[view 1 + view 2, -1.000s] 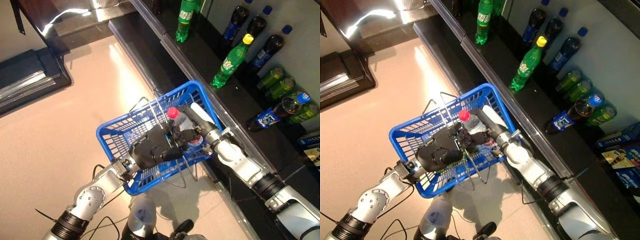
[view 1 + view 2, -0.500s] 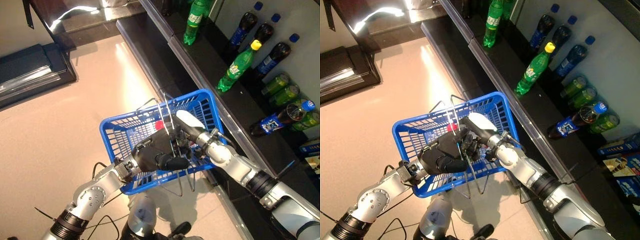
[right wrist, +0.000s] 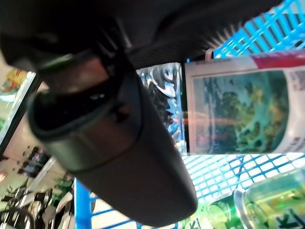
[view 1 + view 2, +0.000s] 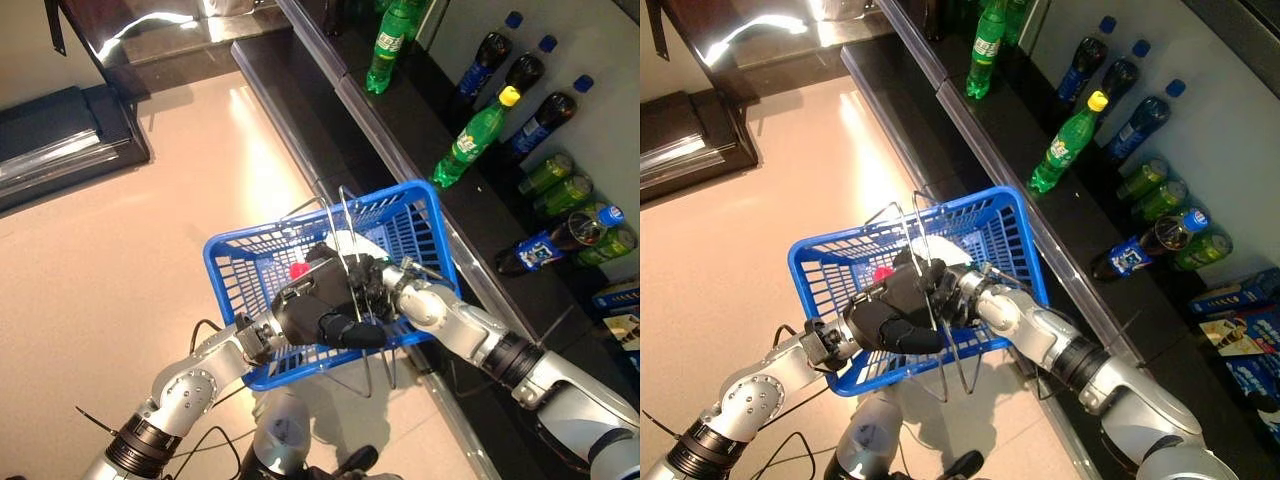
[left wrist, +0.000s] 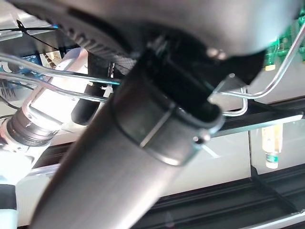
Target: Pick up the drink and place into the basket.
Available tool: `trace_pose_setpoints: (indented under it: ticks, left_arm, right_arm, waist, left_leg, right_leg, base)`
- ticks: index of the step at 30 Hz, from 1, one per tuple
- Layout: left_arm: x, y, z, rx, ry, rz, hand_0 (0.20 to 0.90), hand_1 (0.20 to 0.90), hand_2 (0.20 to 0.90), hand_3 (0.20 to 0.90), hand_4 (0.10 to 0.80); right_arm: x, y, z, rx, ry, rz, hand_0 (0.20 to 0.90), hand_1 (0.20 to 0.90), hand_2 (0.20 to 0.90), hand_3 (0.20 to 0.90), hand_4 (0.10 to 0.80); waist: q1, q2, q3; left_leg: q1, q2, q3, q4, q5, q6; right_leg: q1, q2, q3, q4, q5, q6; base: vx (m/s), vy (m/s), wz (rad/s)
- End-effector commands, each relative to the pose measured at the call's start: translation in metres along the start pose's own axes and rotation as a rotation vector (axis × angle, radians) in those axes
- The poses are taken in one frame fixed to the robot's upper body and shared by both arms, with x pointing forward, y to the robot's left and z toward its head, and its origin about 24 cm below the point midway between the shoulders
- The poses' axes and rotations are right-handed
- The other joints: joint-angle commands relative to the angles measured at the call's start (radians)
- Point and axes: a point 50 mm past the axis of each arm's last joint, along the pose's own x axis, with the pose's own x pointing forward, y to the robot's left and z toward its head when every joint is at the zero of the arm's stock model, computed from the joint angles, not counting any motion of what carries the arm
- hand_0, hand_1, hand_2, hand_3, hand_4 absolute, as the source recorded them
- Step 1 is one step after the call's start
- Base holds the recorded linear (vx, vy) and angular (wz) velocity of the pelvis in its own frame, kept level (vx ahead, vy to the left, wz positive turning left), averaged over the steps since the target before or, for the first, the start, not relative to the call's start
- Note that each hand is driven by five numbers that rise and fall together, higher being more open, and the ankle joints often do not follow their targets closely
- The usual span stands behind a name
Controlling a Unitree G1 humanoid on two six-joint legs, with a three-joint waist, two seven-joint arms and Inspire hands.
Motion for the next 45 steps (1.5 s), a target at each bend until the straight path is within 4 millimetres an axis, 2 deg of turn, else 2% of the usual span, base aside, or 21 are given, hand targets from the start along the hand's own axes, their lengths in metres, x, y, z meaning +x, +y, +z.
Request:
trace_pose_setpoints:
  ticks: [1,15,17,20,22,23,24,45]
  left_arm:
    - [0.044,-0.089,0.028,0.051,-0.195,-0.683,0.300,0.300,0.300,0.200,0.100]
    - [0.044,-0.090,0.028,0.047,-0.189,-0.704,0.300,0.300,0.300,0.200,0.100]
    - [0.044,-0.091,0.028,0.048,-0.189,-0.704,0.300,0.300,0.300,0.200,0.100]
    - [0.044,-0.092,0.028,0.047,-0.187,-0.704,0.300,0.300,0.300,0.200,0.100]
    - [0.043,-0.092,0.028,0.045,-0.187,-0.705,0.300,0.300,0.300,0.200,0.100]
    - [0.042,-0.092,0.028,0.045,-0.189,-0.706,0.300,0.300,0.300,0.200,0.100]
    - [0.042,-0.092,0.029,0.046,-0.190,-0.706,0.300,0.300,0.300,0.200,0.100]
    - [0.042,-0.094,0.030,0.051,-0.199,-0.702,0.300,0.300,0.300,0.200,0.100]
  right_arm:
    - [0.023,-0.003,0.041,-0.028,-0.197,-0.018,0.300,0.300,0.300,0.200,0.100]
    - [0.030,0.018,0.045,-0.030,-0.185,0.097,0.300,0.300,0.300,0.200,0.100]
    - [0.031,0.021,0.045,-0.030,-0.180,0.114,0.328,0.328,0.328,0.233,0.133]
    - [0.031,0.027,0.043,-0.022,-0.164,0.142,0.486,0.486,0.486,0.417,0.317]
    - [0.030,0.028,0.041,-0.016,-0.152,0.153,0.676,0.676,0.676,0.639,0.539]
    - [0.030,0.028,0.040,-0.013,-0.145,0.155,0.855,0.855,0.855,0.848,0.748]
    - [0.030,0.029,0.039,-0.012,-0.142,0.157,0.900,0.900,0.900,0.900,0.800]
    - [0.032,0.035,0.037,0.005,-0.114,0.173,0.900,0.900,0.900,0.900,0.800]
  waist:
    - [0.009,-0.013,-0.313]
    - [0.028,-0.019,-0.312]
    - [0.029,-0.020,-0.313]
    - [0.030,-0.022,-0.313]
    - [0.031,-0.023,-0.313]
    - [0.031,-0.023,-0.313]
    - [0.031,-0.023,-0.313]
    - [0.032,-0.035,-0.316]
  left_leg:
    - [0.063,0.047,-0.065,-0.060,-0.048,-0.018]
    - [0.057,0.042,-0.083,-0.060,-0.047,-0.017]
    - [0.058,0.041,-0.084,-0.060,-0.047,-0.016]
    - [0.059,0.041,-0.084,-0.060,-0.048,-0.016]
    - [0.059,0.040,-0.084,-0.060,-0.047,-0.016]
    - [0.059,0.040,-0.083,-0.060,-0.047,-0.017]
    - [0.059,0.040,-0.082,-0.060,-0.046,-0.016]
    - [0.062,0.040,-0.077,-0.060,-0.048,-0.017]
  right_leg:
    - [0.051,0.007,0.000,0.042,-0.064,-0.011]
    - [0.048,0.010,-0.007,0.042,-0.064,-0.014]
    - [0.048,0.011,-0.006,0.042,-0.065,-0.015]
    - [0.048,0.011,-0.006,0.042,-0.064,-0.015]
    - [0.049,0.012,-0.006,0.041,-0.063,-0.015]
    - [0.049,0.012,-0.006,0.041,-0.062,-0.015]
    - [0.048,0.011,-0.006,0.041,-0.062,-0.014]
    - [0.046,0.018,-0.005,0.039,-0.060,-0.018]
  base:
    - [0.000,0.000,0.00]
    - [0.000,-0.006,0.02]
    - [0.000,0.000,0.00]
    - [0.000,0.000,0.00]
    - [0.000,0.000,0.00]
    - [0.000,0.000,0.00]
    - [0.000,0.000,0.00]
    - [0.000,0.000,0.00]
